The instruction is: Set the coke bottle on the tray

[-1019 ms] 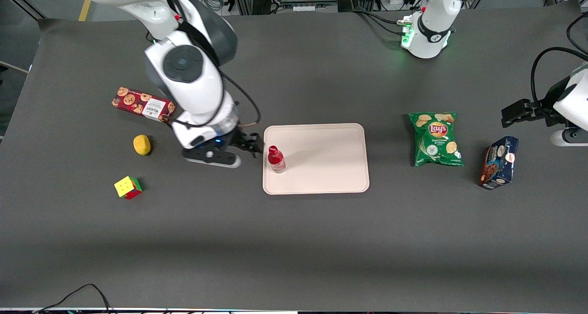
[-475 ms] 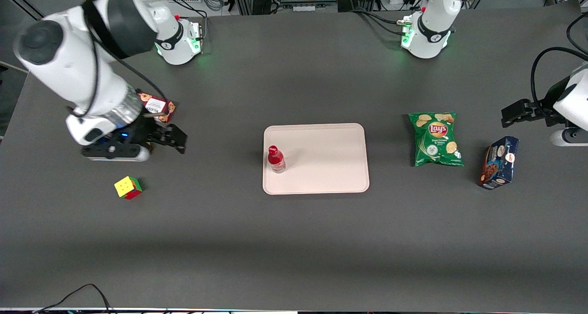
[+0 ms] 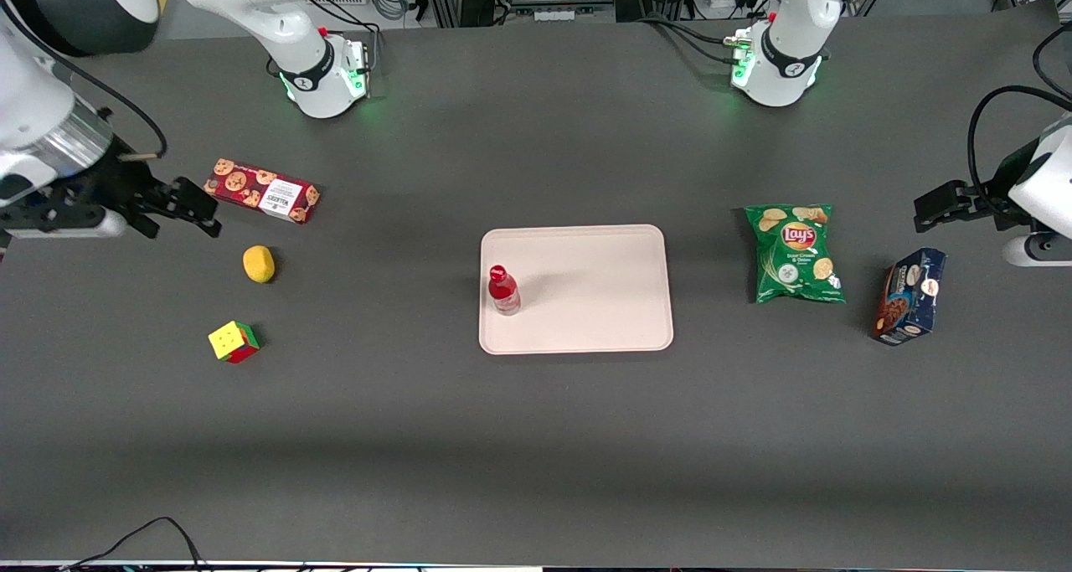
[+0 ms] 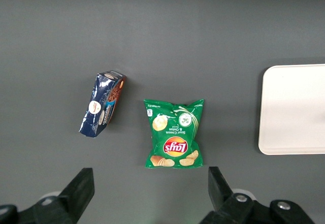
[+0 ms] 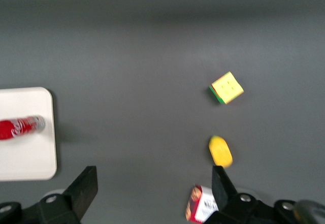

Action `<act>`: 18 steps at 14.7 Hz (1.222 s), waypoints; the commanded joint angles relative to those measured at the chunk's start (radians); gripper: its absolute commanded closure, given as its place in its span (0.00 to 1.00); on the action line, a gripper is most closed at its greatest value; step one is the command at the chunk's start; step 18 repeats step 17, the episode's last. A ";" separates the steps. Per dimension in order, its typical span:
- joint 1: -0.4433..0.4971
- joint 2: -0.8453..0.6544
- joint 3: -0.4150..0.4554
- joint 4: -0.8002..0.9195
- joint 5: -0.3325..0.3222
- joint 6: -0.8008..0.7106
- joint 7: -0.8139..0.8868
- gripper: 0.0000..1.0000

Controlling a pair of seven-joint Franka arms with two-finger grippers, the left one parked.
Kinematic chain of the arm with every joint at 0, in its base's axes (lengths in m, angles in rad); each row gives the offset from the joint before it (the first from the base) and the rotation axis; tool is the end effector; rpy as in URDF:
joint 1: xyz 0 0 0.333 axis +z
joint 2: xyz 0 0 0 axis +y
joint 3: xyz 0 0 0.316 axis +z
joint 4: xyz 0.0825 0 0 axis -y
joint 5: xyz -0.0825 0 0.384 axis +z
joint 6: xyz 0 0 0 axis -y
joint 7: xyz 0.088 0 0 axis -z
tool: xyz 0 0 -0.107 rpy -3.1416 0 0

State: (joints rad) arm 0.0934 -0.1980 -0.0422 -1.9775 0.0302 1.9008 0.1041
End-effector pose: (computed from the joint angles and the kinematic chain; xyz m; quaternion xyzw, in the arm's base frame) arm 0.5111 0.0269 0.5646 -0.9975 0.0303 -0.0589 0.0234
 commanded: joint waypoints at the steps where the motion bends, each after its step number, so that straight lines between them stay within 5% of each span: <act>1: 0.009 -0.098 -0.053 -0.038 0.020 -0.075 -0.061 0.00; 18: 0.011 0.048 -0.061 0.112 -0.023 -0.132 -0.145 0.00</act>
